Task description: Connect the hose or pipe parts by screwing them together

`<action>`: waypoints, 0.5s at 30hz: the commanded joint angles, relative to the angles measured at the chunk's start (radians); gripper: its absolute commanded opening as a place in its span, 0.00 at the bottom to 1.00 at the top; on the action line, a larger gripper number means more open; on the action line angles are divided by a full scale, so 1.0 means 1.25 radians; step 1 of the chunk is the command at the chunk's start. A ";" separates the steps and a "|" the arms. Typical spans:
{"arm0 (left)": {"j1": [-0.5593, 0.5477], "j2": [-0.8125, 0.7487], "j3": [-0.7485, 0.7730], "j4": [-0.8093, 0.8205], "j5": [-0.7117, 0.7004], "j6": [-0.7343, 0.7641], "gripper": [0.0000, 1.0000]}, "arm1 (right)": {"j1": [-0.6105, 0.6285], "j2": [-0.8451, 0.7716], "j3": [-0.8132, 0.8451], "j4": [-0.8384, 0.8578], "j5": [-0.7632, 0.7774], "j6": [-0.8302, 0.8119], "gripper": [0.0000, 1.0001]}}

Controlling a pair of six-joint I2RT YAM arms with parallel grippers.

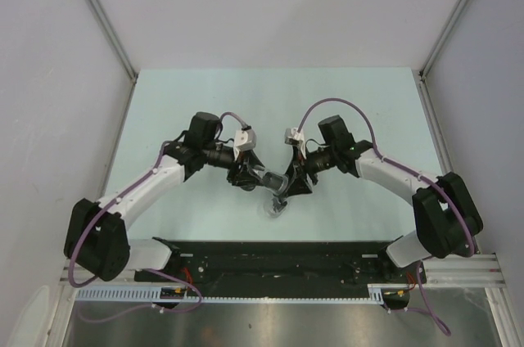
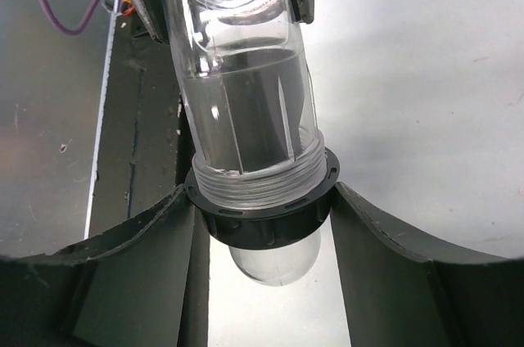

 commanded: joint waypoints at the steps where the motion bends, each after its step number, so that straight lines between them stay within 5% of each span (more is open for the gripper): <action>1: -0.110 -0.022 -0.040 0.043 0.081 0.170 0.00 | 0.014 -0.011 0.067 0.367 -0.236 0.107 0.00; 15: -0.128 -0.059 -0.066 0.043 0.050 0.237 0.00 | -0.025 0.006 0.067 0.478 -0.325 0.243 0.00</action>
